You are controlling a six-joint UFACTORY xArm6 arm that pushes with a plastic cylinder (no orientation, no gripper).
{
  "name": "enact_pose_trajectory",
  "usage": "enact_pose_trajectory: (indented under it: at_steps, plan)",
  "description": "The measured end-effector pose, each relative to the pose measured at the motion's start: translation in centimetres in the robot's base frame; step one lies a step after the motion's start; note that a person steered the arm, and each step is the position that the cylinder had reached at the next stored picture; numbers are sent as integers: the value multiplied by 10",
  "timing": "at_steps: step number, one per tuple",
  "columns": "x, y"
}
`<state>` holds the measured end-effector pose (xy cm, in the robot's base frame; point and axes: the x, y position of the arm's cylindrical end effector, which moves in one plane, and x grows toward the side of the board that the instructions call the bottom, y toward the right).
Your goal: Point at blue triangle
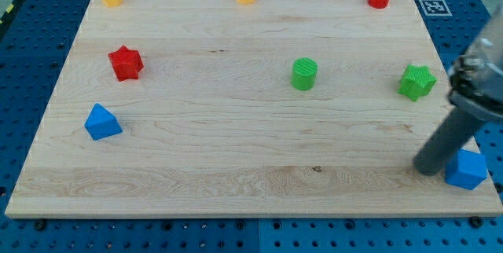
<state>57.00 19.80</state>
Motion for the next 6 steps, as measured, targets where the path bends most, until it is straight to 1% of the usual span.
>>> enact_pose_trajectory:
  at_steps: [1, 2, 3, 5, 6]
  plan:
    - [-16, -70]
    - [-47, -140]
    - [-76, -159]
    - [-76, -170]
    - [-76, -226]
